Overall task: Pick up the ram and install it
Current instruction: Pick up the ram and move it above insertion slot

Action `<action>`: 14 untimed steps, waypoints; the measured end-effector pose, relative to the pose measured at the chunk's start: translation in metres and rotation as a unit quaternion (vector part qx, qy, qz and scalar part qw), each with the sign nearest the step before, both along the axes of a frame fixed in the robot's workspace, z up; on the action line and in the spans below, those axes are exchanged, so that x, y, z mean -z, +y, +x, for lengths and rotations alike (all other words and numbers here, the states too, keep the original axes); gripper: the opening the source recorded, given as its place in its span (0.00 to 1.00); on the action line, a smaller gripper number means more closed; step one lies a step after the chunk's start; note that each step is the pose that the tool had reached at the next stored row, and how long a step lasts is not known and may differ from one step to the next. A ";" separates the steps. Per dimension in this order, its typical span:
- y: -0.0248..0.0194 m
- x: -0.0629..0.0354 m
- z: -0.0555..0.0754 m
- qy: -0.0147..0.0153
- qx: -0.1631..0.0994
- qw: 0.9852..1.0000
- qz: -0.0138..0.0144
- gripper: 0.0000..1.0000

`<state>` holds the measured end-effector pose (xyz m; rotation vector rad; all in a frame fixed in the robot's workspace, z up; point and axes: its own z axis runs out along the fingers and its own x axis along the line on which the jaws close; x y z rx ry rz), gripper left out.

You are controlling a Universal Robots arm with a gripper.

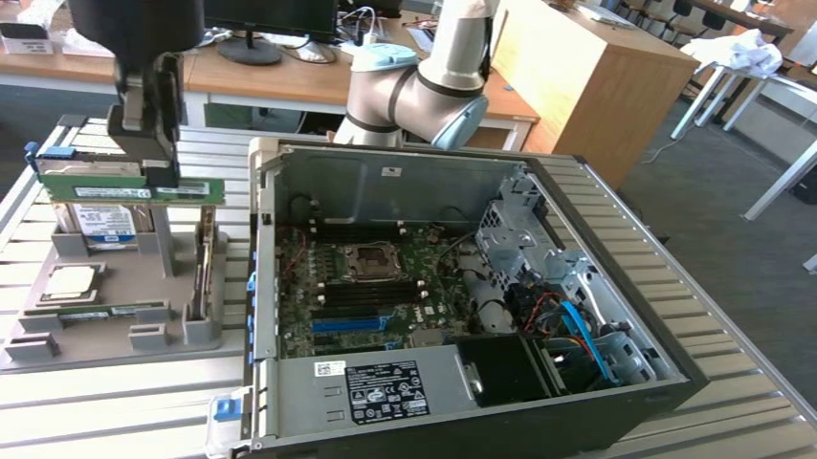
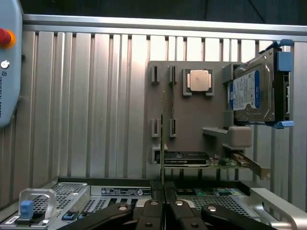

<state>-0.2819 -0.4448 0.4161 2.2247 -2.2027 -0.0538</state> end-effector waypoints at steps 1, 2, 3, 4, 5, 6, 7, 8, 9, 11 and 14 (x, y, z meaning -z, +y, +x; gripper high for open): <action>0.0000 0.0000 0.002 0.000 0.000 1.000 0.000 0.11; 0.0000 0.0000 0.004 0.000 0.000 1.000 0.000 0.11; 0.0000 0.0000 0.006 0.000 0.000 1.000 0.000 0.11; 0.0000 0.0001 0.008 0.000 0.000 1.000 0.000 0.11; 0.0000 0.0000 0.011 0.000 0.000 1.000 0.000 0.11; -0.0001 0.0000 0.013 0.000 0.000 1.000 0.000 0.11; 0.0000 0.0000 0.015 0.001 0.000 1.000 0.000 0.11; 0.0000 0.0001 0.017 0.001 0.000 1.000 0.000 0.11; 0.0000 0.0000 0.020 0.001 0.000 1.000 0.000 0.11; -0.0001 0.0000 0.024 0.001 0.000 1.000 0.000 0.11; -0.0001 0.0000 0.032 0.001 0.000 1.000 0.000 0.11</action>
